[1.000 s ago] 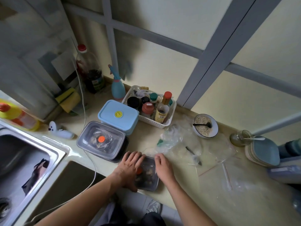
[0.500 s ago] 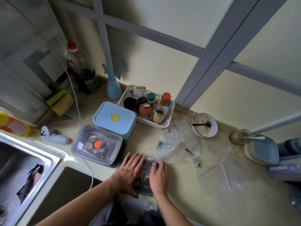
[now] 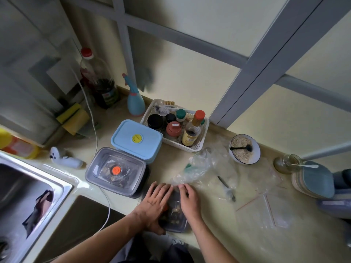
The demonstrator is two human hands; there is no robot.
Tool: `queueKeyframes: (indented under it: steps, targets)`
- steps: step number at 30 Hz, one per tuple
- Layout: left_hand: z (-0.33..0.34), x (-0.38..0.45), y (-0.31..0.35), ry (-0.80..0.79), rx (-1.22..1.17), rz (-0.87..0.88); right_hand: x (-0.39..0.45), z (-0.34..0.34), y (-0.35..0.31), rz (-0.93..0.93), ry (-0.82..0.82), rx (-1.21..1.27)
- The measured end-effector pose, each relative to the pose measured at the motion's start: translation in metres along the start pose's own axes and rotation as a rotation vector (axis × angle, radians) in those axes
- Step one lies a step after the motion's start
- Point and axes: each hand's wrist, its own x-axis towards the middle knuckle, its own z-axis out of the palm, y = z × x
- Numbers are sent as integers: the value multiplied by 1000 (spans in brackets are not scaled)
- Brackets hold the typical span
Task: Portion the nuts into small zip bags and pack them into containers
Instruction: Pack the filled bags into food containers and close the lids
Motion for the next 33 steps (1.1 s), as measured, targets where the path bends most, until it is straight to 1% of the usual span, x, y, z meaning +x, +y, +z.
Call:
queueKeyframes:
  steps: [3,8,11,13,16,19,24,27,30,33]
  targets:
    - [-3,-2,1,-1,14,16,0,-3,-2,-36,24,-55]
    - [0,2,8,1,24,35,-14,2,-2,-64,226,-49]
    - [3,3,12,-27,50,86,-15,3,-1,-56,294,-100]
    - [5,5,17,-36,41,91,-16,2,2,-35,288,-107]
    - [8,6,21,-41,60,99,-16,1,7,-60,284,-118]
    - [8,5,20,-40,87,103,-16,7,18,-111,301,-222]
    - [5,11,19,-105,61,75,-18,8,18,-97,358,-351]
    - [10,16,18,-135,35,39,-19,8,14,-109,341,-460]
    - [11,18,20,-124,17,27,-24,5,0,-40,258,-498]
    - [13,17,20,-118,31,51,-26,1,-10,-35,279,-494]
